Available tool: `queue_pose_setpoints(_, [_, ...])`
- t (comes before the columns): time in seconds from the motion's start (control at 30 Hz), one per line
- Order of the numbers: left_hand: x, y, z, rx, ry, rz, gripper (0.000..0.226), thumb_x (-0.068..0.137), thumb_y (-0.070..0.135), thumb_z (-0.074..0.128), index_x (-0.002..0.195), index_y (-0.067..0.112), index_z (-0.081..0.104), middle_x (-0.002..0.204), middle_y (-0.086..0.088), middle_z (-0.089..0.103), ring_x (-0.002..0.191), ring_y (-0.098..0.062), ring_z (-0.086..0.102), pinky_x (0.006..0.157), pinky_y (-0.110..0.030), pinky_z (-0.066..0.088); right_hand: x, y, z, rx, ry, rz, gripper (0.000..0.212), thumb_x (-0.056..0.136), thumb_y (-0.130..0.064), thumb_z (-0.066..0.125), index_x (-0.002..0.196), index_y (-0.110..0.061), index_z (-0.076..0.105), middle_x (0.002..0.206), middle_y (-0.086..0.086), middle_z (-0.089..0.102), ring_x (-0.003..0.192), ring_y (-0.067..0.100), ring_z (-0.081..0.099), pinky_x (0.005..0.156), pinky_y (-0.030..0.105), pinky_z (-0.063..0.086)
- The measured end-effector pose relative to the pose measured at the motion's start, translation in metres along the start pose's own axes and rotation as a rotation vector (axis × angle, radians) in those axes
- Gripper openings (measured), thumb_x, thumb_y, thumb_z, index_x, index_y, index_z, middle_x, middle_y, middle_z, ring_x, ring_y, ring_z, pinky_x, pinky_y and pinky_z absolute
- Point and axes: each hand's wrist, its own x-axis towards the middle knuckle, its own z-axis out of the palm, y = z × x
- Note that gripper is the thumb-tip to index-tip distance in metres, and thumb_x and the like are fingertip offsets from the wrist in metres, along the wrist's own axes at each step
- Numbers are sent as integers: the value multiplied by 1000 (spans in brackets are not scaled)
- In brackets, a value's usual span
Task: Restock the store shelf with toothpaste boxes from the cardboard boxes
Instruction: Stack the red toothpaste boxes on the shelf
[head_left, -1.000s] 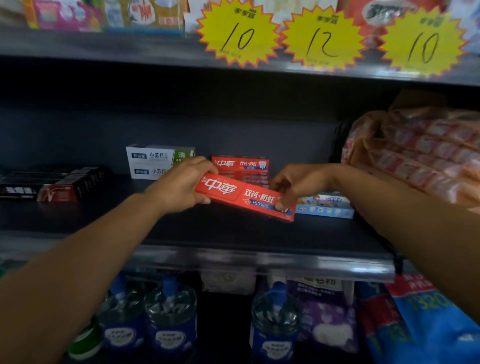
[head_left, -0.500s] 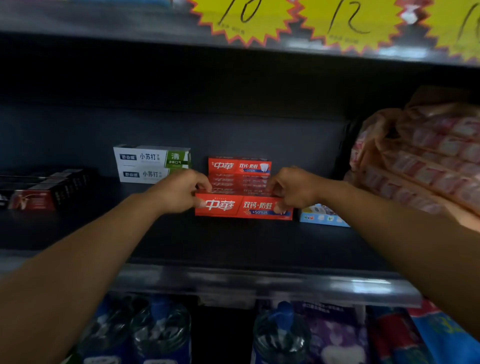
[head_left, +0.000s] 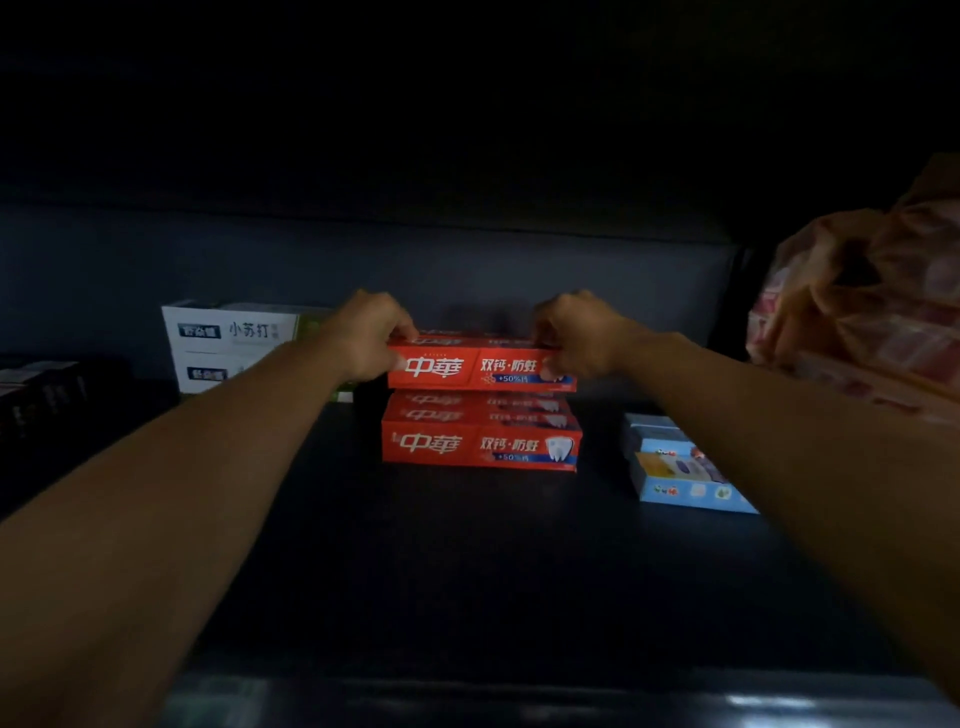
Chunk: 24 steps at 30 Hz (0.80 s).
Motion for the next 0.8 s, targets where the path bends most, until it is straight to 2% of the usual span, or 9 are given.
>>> queue_pose_setpoints(0.13, [19, -6, 20, 32, 28, 2, 40, 79, 6, 74, 119, 8, 66, 120, -10, 65, 106, -22, 62, 92, -33, 48, 17, 10, 17, -38, 14, -4, 37, 72, -20, 80, 104, -11, 62, 111, 10, 61, 100, 25, 58, 88, 39, 50])
queue_pose_setpoints(0.27, [27, -16, 29, 83, 42, 11, 36, 82, 9, 71, 118, 11, 67, 117, -9, 66, 103, -22, 63, 95, -37, 49, 26, 15, 35, -46, 51, -19, 34, 75, -24, 76, 105, -15, 64, 111, 8, 63, 97, 25, 61, 86, 41, 52])
queue_pose_setpoints(0.4, [31, -21, 32, 108, 43, 10, 33, 85, 11, 67, 118, 14, 68, 123, -12, 63, 110, -25, 60, 100, -41, 45, 31, 14, 39, -68, 79, -24, 33, 77, -23, 73, 109, -16, 67, 114, 8, 62, 100, 26, 60, 85, 39, 52])
queue_pose_setpoints(0.53, [35, -20, 38, 76, 39, -14, 29, 89, 14, 63, 117, 13, 67, 112, -8, 68, 100, -21, 63, 95, -39, 48, 34, 15, 41, -76, 89, -8, 31, 80, -25, 71, 110, -17, 67, 114, 6, 62, 100, 24, 60, 86, 38, 51])
queue_pose_setpoints(0.67, [40, -23, 41, 66, 61, -23, 30, 88, 14, 64, 118, 13, 67, 114, -7, 67, 102, -21, 62, 96, -41, 48, 38, 17, 40, -50, 72, 8, 34, 79, -22, 73, 111, -15, 68, 114, 7, 64, 102, 25, 60, 86, 34, 49])
queue_pose_setpoints(0.8, [42, -22, 41, 65, 50, -27, 36, 88, 14, 65, 124, 13, 63, 118, -7, 66, 105, -22, 61, 98, -40, 47, 42, 20, 40, -49, 54, 13, 35, 74, -21, 77, 107, -16, 69, 112, 8, 65, 100, 25, 61, 87, 37, 51])
